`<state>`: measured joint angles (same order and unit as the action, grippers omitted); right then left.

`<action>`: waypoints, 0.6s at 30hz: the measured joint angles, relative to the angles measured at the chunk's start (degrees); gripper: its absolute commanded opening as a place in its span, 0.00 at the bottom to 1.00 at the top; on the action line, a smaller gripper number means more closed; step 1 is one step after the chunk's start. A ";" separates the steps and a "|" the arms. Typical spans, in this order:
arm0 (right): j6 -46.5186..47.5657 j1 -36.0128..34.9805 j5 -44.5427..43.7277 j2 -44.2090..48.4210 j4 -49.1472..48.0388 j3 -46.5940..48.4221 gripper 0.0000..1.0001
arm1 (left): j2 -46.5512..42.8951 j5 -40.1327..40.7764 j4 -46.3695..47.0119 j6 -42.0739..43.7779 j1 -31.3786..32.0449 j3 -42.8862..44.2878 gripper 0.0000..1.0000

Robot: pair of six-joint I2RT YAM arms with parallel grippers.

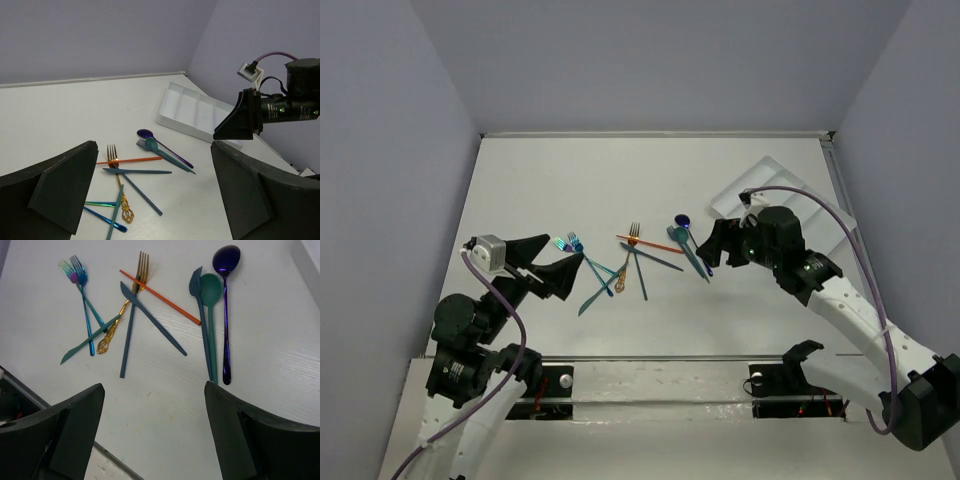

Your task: Sort the eating utensils into containers

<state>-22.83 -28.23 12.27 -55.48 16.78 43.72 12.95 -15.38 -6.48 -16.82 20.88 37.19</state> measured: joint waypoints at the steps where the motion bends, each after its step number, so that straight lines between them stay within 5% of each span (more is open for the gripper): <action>1: 0.35 0.00 -0.98 -0.22 0.48 0.00 0.87 | 0.02 -0.37 0.00 0.11 0.00 0.00 0.99; 18: 2.97 0.00 -12.70 -9.90 2.25 1.38 0.77 | 1.95 -2.69 0.07 0.42 -0.42 -0.02 0.99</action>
<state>-19.86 -28.23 -0.43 -65.39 19.03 45.10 14.90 -18.06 -6.42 -16.40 20.47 37.17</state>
